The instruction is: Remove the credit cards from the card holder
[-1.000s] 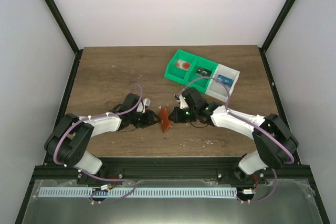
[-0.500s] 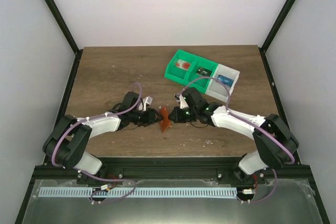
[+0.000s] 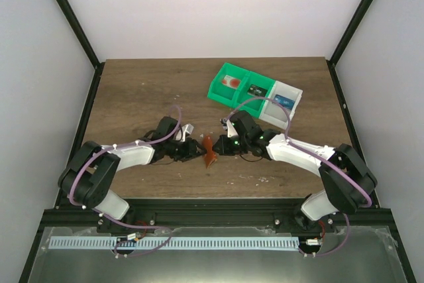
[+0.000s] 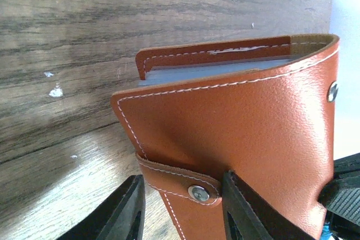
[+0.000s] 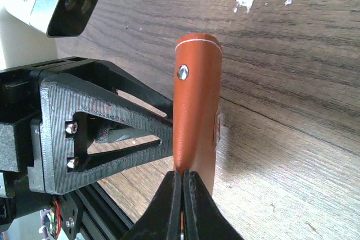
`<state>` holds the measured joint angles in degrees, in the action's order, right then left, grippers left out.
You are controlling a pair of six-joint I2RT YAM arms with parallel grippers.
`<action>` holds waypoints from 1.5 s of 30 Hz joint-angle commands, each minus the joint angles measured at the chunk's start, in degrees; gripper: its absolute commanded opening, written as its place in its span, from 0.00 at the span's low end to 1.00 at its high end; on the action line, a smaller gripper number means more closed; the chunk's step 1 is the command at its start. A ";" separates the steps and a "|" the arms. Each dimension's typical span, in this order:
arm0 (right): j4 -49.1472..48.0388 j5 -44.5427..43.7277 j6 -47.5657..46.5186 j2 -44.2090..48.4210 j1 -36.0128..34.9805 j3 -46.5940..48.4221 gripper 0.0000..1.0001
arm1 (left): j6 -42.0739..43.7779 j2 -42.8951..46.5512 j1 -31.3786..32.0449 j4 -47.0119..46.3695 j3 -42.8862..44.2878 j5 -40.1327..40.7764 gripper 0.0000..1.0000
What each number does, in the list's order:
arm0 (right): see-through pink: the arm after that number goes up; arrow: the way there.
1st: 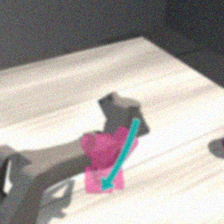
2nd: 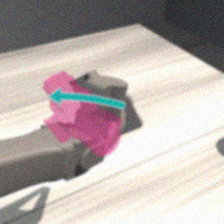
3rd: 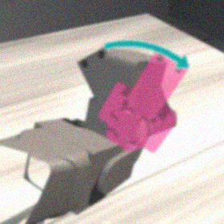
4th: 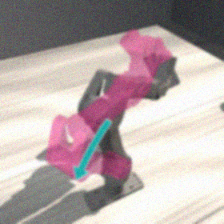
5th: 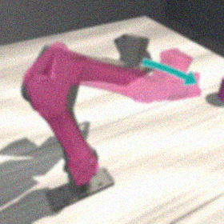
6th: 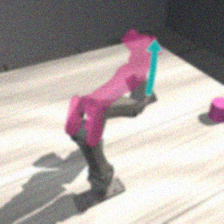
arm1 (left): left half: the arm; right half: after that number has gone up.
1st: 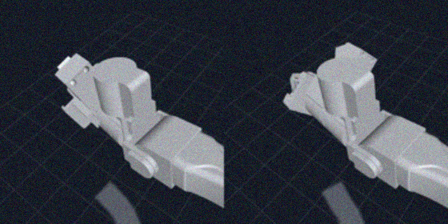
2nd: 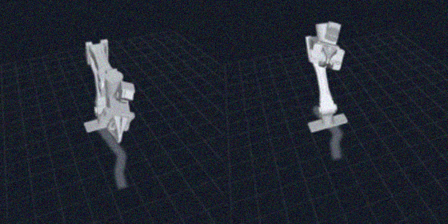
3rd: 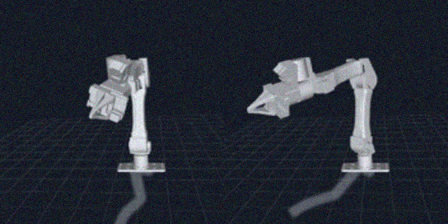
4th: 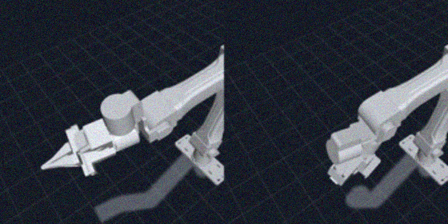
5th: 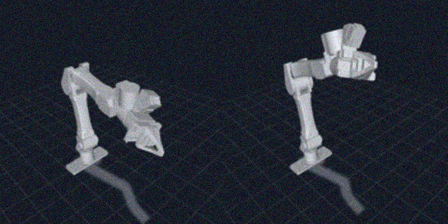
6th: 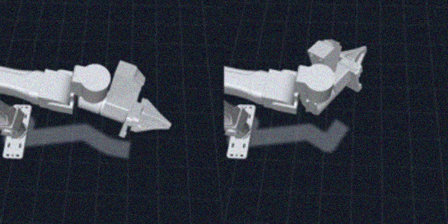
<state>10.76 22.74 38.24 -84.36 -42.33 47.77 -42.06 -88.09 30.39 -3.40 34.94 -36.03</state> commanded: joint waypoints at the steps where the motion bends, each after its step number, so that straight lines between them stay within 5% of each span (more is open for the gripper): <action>1: -2.11 1.13 0.08 1.47 -0.55 0.47 0.00 | 2.76 -1.61 0.37 2.85 1.72 1.43 0.40; 28: -1.23 -0.45 -0.60 1.81 -0.56 -0.63 0.00 | 8.66 -2.26 0.44 12.00 2.69 8.89 0.33; 45: -3.92 -3.02 0.66 1.05 -0.52 -5.63 0.00 | 3.93 -2.66 0.46 3.40 -0.96 2.08 0.26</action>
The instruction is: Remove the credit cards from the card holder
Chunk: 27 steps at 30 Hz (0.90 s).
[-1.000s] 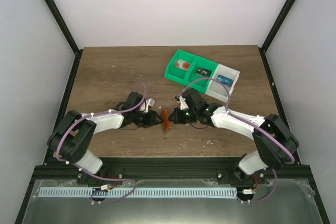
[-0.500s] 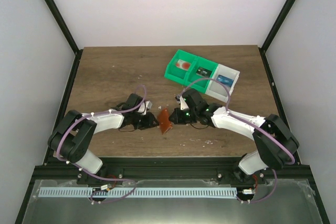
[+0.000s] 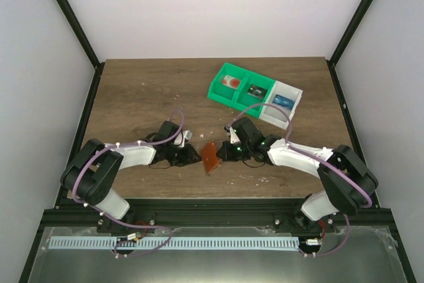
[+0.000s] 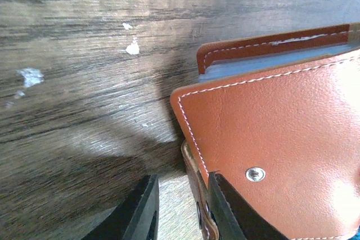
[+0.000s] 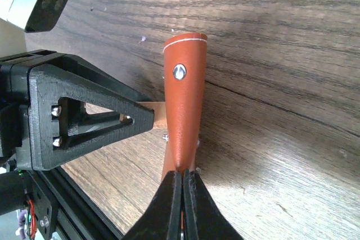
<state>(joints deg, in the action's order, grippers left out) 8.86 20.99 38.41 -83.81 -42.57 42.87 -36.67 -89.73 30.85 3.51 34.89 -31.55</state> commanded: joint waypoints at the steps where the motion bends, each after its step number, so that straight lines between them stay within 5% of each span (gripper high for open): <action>1: -2.40 -1.51 0.60 0.49 -0.32 -1.16 0.01 | -1.43 -1.17 0.00 -3.62 -0.97 -2.29 0.25; 6: -2.73 -2.22 0.65 0.64 -0.32 -2.38 0.02 | -1.39 -1.58 0.00 -3.80 -1.58 -1.09 0.13; 9: -0.57 -4.31 0.29 1.05 -0.32 -2.11 0.13 | -1.30 -0.80 -0.05 -3.80 -1.91 -0.96 0.00; 27: 7.90 -4.66 -3.95 3.60 -1.82 3.79 0.60 | -6.11 9.53 0.00 -4.40 -0.47 -6.92 0.00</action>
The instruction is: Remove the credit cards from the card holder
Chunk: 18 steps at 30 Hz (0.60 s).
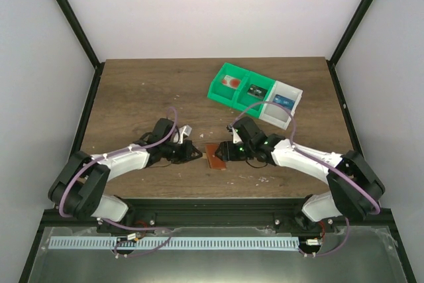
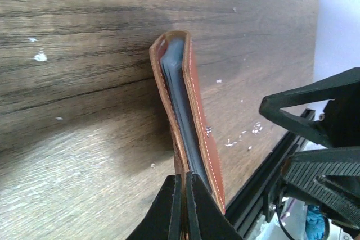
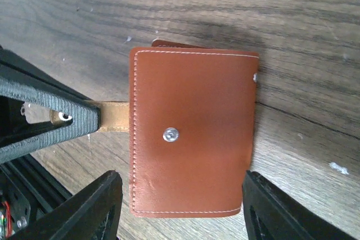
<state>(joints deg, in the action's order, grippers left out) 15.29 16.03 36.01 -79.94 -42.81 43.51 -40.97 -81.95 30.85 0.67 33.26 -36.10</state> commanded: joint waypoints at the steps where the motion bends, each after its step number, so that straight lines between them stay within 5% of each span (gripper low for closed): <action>1: 1.43 0.42 -1.63 -0.73 -1.92 3.47 0.62 | -2.22 2.10 -0.01 -1.81 1.07 -2.58 0.00; 13: 2.02 -2.62 -2.17 -4.43 -4.26 5.57 0.64 | -4.37 3.05 -0.05 -3.37 0.93 -4.60 0.00; 18: 4.90 -8.21 -2.71 -4.83 -4.30 6.18 0.43 | -3.93 2.96 -0.05 -2.76 0.71 -4.47 0.00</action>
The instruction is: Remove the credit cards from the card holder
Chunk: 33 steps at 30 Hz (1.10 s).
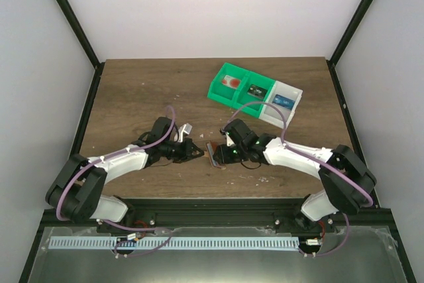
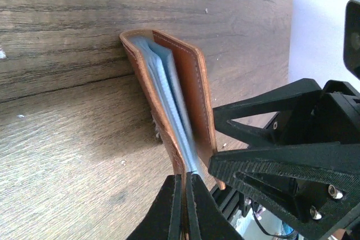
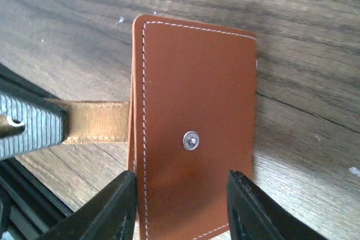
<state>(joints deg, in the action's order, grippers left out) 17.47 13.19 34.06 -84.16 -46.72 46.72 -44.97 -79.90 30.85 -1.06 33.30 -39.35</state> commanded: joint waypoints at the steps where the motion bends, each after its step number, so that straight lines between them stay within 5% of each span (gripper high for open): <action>1: 3.17 -6.18 -0.68 -0.36 -0.39 3.00 0.41 | 0.30 1.01 -0.01 -0.87 0.50 -1.08 0.00; 10: 7.24 -12.33 -0.76 1.38 -0.39 2.70 0.19 | 3.27 1.71 0.00 2.69 -0.50 1.66 0.00; 19: 10.84 -15.97 0.14 4.24 -0.22 1.56 0.19 | 7.45 2.00 -0.06 8.13 -0.64 5.62 0.00; 26: 7.85 -11.94 -0.06 7.99 -0.21 -1.80 0.01 | 8.97 1.33 -0.10 8.55 -1.32 5.69 0.00; 33: 6.48 -11.05 2.91 9.37 -0.21 -5.63 0.01 | 10.10 1.47 -0.09 9.71 -0.77 5.42 0.00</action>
<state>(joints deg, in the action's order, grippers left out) 24.86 1.65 34.79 -75.68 -46.81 42.81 -36.80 -78.59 30.85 7.29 32.40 -34.09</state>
